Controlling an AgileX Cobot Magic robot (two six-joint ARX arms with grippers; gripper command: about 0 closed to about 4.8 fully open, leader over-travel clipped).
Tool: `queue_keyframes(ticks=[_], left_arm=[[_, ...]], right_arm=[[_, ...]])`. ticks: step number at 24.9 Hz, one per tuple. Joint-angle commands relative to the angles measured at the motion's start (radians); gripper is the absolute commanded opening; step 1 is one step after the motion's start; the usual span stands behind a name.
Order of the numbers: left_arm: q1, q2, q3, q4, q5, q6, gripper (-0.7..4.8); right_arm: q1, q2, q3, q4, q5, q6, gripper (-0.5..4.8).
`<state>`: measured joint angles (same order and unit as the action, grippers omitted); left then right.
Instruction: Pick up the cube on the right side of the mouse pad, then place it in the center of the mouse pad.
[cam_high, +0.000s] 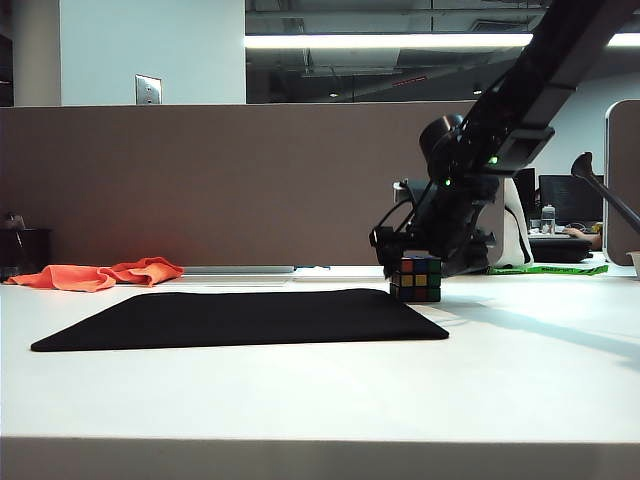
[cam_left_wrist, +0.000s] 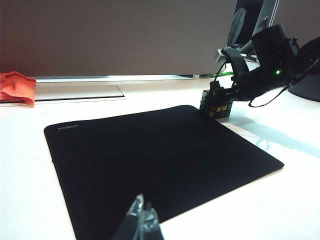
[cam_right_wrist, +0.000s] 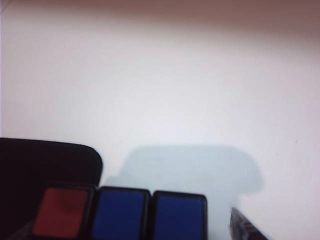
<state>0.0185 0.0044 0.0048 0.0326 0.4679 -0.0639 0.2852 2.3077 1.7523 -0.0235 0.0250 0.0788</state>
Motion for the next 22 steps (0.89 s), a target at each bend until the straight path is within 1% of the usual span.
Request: queue_keyframes(ticks=[1, 10, 14, 15, 19, 20, 22], left_arm=[[0.0, 0.001, 0.003, 0.01, 0.004, 0.004, -0.06], [0.0, 0.001, 0.003, 0.01, 0.004, 0.004, -0.06], [0.0, 0.001, 0.003, 0.01, 0.004, 0.004, -0.06], [0.0, 0.001, 0.003, 0.01, 0.003, 0.004, -0.06], [0.001, 0.001, 0.003, 0.01, 0.004, 0.004, -0.06], [0.0, 0.001, 0.003, 0.01, 0.004, 0.004, -0.06], [0.0, 0.001, 0.003, 0.01, 0.003, 0.004, -0.06]], right_arm=[[0.0, 0.0, 0.004, 0.024, 0.018, 0.003, 4.79], [-0.003, 0.005, 0.004, 0.051, 0.025, 0.003, 4.79], [-0.003, 0.012, 0.004, 0.043, 0.024, 0.003, 4.58], [-0.003, 0.013, 0.004, 0.041, 0.024, 0.003, 4.49], [-0.003, 0.013, 0.004, 0.035, 0.025, 0.003, 3.74], [-0.003, 0.013, 0.004, 0.035, 0.025, 0.003, 3.64], [-0.003, 0.013, 0.004, 0.035, 0.025, 0.003, 3.62]])
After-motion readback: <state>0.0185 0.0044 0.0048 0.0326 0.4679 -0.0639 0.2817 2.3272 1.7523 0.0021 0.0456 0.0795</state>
